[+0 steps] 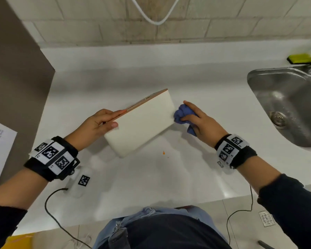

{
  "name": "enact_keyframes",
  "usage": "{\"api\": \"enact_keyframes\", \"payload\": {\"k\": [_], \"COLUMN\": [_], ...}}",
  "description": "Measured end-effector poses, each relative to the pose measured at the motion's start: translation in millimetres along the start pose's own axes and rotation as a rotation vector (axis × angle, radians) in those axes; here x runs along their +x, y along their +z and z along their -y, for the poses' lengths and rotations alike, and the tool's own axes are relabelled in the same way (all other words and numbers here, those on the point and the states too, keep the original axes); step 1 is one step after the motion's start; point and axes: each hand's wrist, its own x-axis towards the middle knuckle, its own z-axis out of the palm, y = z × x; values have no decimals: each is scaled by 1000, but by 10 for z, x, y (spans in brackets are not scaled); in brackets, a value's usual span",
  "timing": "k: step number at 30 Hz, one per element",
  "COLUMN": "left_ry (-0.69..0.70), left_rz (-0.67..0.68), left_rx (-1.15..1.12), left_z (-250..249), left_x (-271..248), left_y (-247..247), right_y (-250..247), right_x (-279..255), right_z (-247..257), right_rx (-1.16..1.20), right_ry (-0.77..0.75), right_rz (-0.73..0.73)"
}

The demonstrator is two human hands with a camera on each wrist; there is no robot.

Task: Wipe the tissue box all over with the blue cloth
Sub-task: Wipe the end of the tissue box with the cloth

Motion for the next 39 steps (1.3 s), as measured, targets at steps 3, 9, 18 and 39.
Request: {"api": "enact_keyframes", "payload": {"k": [3, 9, 18, 39], "left_ry": [-6, 32, 74, 33], "left_rz": [47, 213, 21, -576], "left_rx": [86, 457, 879, 505], "left_z": [-35, -2, 133, -485], "left_x": [3, -40, -140, 42], "left_y": [-41, -241, -236, 619], "right_y": [-28, 60, 201, -114], "right_x": [-104, -103, -71, -141], "right_z": [164, 562, 656, 759], "right_rx": [388, 690, 589, 633], "right_ry": [140, 331, 227, 150], "right_rz": [-274, -570, -317, -377]}}
